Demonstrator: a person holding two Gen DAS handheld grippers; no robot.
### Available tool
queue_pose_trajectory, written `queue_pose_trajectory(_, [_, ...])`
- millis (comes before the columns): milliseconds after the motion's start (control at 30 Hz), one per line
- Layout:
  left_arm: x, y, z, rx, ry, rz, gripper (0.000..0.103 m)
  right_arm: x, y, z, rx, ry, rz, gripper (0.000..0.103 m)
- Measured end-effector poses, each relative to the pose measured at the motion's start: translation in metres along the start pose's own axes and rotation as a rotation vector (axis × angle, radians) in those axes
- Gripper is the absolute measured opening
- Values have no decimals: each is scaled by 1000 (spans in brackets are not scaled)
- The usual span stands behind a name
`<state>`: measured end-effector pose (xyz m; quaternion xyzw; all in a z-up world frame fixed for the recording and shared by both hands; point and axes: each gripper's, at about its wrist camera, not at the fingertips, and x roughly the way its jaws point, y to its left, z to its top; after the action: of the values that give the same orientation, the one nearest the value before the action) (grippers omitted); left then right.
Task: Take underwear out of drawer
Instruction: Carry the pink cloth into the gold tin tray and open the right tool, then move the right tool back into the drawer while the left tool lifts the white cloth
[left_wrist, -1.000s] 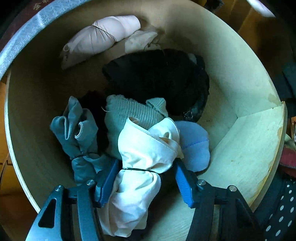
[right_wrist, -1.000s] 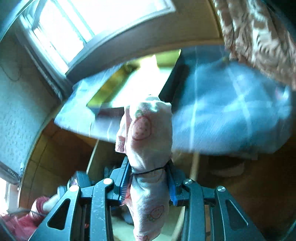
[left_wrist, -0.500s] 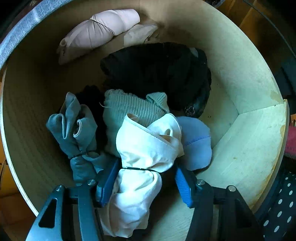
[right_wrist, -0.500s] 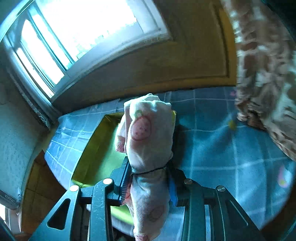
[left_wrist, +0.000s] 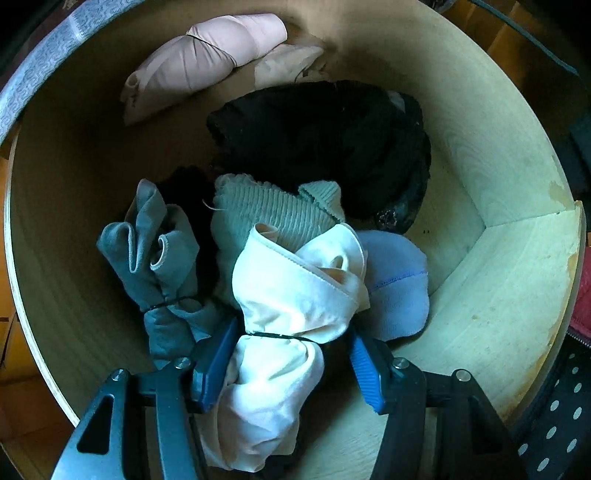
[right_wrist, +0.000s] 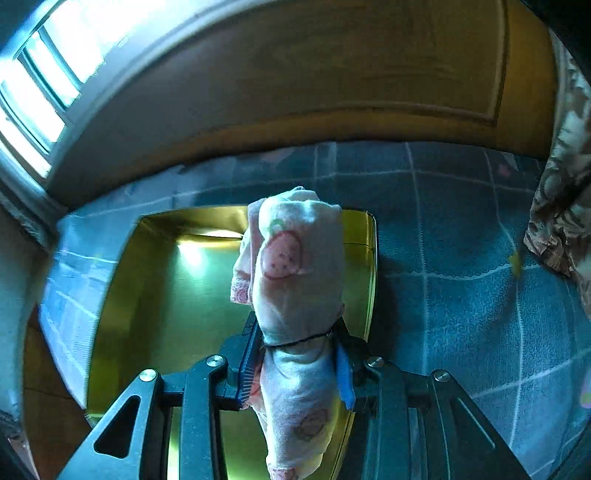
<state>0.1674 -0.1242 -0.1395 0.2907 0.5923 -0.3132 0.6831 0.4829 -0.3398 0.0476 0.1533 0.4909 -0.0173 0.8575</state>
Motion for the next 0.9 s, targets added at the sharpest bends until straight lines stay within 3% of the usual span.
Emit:
queue_pose_trajectory(267, [9,-3,6,5,25,-4,60,26,9,13,-22,12,-133,37])
queue_pose_trajectory(433, [13,-1,10,7,32,-10,60,26,16,14,-85,-16,-198,43])
queue_pose_trajectory(500, [14,-1,11,9,32,-11,60,16,20,12,-118,-56,-219,61])
queue_pose_trajectory(533, [14,-1,11,9,32,-11,60,9,24,10,-134,-84,-229,63])
queue_pose_trajectory(700, [14,0,9,10,29,-11,60,-33,40,-8,-245,-213,-268,64])
queue_pose_trajectory(900, [14,-1,7,11,27,-7,60,-80,52,-54,-334,-296,-231,64])
